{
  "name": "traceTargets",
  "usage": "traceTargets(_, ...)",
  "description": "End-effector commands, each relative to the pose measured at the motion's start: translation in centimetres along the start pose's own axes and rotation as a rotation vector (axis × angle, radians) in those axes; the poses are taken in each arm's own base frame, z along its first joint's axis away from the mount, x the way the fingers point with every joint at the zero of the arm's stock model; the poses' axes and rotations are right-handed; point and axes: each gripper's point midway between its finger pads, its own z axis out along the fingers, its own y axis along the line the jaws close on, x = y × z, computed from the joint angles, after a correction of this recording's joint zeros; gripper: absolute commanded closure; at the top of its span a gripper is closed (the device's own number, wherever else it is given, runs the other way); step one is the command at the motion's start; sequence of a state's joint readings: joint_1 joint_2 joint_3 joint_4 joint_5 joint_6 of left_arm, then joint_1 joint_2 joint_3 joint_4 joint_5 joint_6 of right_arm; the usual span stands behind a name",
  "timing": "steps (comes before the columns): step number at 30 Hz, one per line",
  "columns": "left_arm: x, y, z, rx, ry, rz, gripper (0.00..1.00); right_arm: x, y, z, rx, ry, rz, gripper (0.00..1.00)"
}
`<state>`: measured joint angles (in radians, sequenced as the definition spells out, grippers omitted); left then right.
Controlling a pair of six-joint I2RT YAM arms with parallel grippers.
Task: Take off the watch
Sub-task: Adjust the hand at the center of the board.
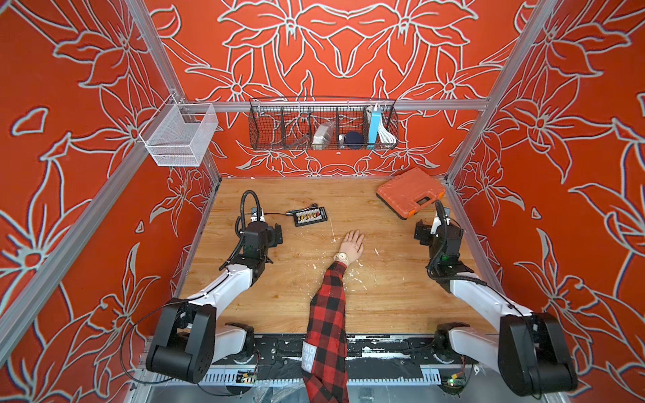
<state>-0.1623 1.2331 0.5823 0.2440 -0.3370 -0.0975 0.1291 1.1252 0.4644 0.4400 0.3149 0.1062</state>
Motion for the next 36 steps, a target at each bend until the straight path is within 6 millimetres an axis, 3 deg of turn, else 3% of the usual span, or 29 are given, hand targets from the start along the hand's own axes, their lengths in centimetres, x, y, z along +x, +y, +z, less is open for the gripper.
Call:
traceTargets(1, -0.6, -0.1, -1.5, -0.044, 0.060, -0.037, 0.02, 1.6, 2.0, -1.2, -0.112, 0.113, 0.131, 0.08)
traceTargets(4, -1.6, -2.0, -2.9, 0.015, 0.082, -0.066, 0.02, 1.4, 3.8, -2.6, -0.224, 0.140, 0.179, 0.12)
traceTargets(9, -2.1, -7.8, -6.1, 0.239, 0.164, -0.045, 0.03, 2.0, 6.4, -4.8, -0.390, 0.236, 0.211, 0.21)
traceTargets(13, -0.4, -12.0, -9.1, 0.382, 0.267, 0.034, 0.07, 1.4, 8.8, -6.4, -0.538, 0.277, 0.200, 0.26)
traceTargets(19, 2.8, -15.6, -12.2, 0.491, 0.396, 0.114, 0.13, 1.2, 11.9, -8.6, -0.681, 0.343, 0.138, 0.31)
traceTargets(26, 7.2, -18.7, -13.4, 0.543, 0.539, 0.197, 0.17, 2.5, 12.0, -8.8, -0.677, 0.383, 0.120, 0.31)
traceTargets(36, 10.7, -23.9, -13.7, 0.613, 0.686, 0.375, 0.23, 3.4, 11.7, -8.4, -0.652, 0.405, 0.108, 0.31)
